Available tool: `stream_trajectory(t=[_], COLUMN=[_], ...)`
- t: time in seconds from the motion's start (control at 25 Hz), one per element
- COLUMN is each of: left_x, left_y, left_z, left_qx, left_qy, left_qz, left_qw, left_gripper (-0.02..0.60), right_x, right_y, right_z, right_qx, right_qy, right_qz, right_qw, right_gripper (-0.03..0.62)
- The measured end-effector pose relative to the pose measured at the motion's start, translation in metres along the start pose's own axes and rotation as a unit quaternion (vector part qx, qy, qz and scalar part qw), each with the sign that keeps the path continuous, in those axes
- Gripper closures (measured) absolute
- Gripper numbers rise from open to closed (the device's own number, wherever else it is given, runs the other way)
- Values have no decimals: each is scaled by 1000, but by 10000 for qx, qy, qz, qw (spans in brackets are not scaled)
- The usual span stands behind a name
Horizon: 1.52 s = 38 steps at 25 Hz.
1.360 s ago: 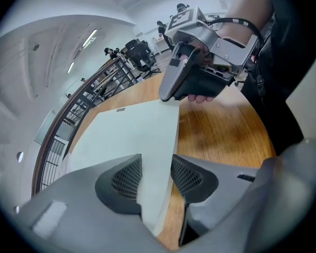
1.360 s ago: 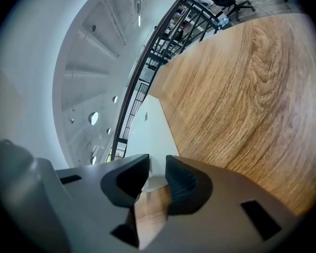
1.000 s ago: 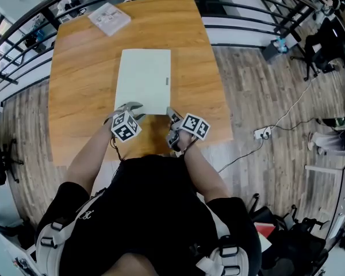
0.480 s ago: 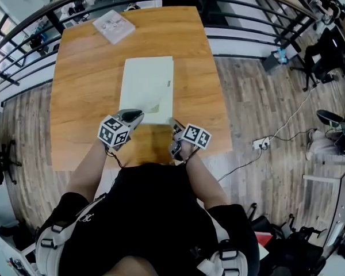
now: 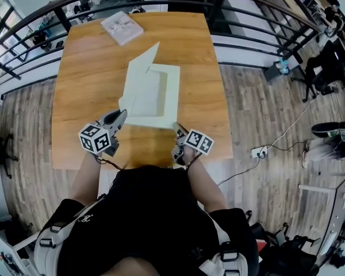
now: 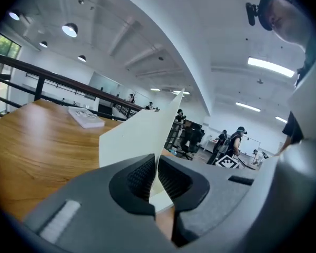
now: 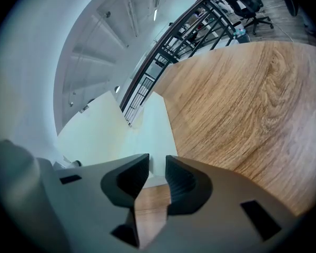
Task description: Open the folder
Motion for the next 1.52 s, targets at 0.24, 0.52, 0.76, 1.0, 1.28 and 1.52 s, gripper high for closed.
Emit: stream_trajectory(t=[0.24, 0.52, 0.76, 1.0, 1.28, 1.52], left_x=[46, 81, 91, 92, 76, 68], left_y=[-5, -37, -74, -90, -103, -102], left_z=[36, 84, 123, 150, 167, 172], left_qx=[624, 1654, 3025, 3663, 3718, 3682], left_qy=[697, 1914, 2594, 3163, 3795, 3952], left_qz=[-471, -522, -514, -70, 778, 1015], left_qw=[9945, 9660, 9157, 8750, 8436, 8354], left_gripper=[575, 580, 580, 574, 532, 506], right_x=[-1, -2, -2, -2, 0, -1], right_y=[-1, -2, -6, -5, -6, -4], right_z=[2, 7, 9, 13, 14, 16], right_qx=[77, 182, 142, 164, 192, 355], right_qy=[-69, -232, -327, -423, -508, -672], right_qz=[18, 79, -28, -55, -115, -60], right_qw=[9999, 9995, 9994, 9990, 9985, 9971], right_gripper=[493, 497, 497, 497, 497, 497])
Point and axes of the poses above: the fingertips, and each gripper's own axes: x backward along the fingers, z to its left, y out of its top, the point moved 10 cm from there along x, backward along the fingers, and after that the axes turned 7 degrees about z, right-handed, at the moved point
